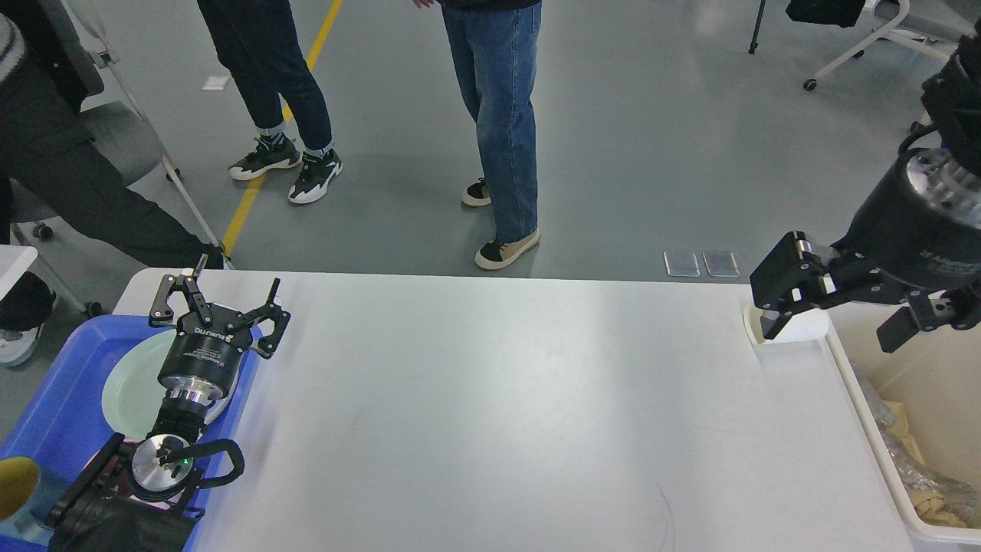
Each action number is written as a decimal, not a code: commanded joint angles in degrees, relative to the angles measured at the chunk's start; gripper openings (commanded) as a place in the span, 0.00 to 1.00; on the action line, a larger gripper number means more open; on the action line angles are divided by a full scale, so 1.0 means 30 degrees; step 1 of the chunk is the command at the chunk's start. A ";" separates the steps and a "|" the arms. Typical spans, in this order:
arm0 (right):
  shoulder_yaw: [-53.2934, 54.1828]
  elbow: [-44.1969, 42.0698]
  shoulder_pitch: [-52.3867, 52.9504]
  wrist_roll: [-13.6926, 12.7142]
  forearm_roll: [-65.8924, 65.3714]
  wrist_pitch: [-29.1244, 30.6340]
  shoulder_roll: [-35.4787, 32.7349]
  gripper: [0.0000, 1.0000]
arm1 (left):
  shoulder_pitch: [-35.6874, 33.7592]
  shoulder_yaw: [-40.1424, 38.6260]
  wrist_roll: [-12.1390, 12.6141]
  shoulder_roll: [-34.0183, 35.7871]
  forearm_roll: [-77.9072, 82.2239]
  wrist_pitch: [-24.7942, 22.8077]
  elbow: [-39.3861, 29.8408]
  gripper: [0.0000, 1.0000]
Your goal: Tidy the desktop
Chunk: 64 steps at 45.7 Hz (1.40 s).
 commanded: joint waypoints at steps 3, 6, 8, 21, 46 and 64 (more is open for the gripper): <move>-0.0056 0.0002 -0.0036 0.0057 0.0000 -0.0035 -0.0065 1.00 | 0.0001 0.0000 -0.0001 0.0017 0.0000 0.0001 0.0001 0.96; -0.0173 -0.0086 0.0022 0.0057 0.0000 -0.0065 -0.0065 1.00 | 0.0001 0.0000 -0.0001 0.0017 0.0000 0.0001 0.0001 0.96; -0.0348 -0.0086 0.0226 0.0057 0.0000 -0.0065 -0.0065 1.00 | 0.0001 0.0000 -0.0001 0.0017 0.0000 0.0001 0.0001 0.96; -0.1052 -0.0173 0.0843 0.0057 0.0234 -0.0005 -0.0094 1.00 | 0.0001 0.0000 -0.0001 0.0017 0.0000 0.0001 0.0001 0.96; -0.4099 -0.4684 -0.2408 -0.0002 0.1757 -0.1442 -0.1763 1.00 | 0.0030 0.0000 -0.0030 0.0017 0.0000 0.0001 0.0001 0.96; -0.3689 -0.8315 -0.5510 -0.0002 0.5565 -0.2084 -0.3434 1.00 | 0.0030 0.0000 -0.0030 0.0017 0.0000 0.0001 0.0001 0.96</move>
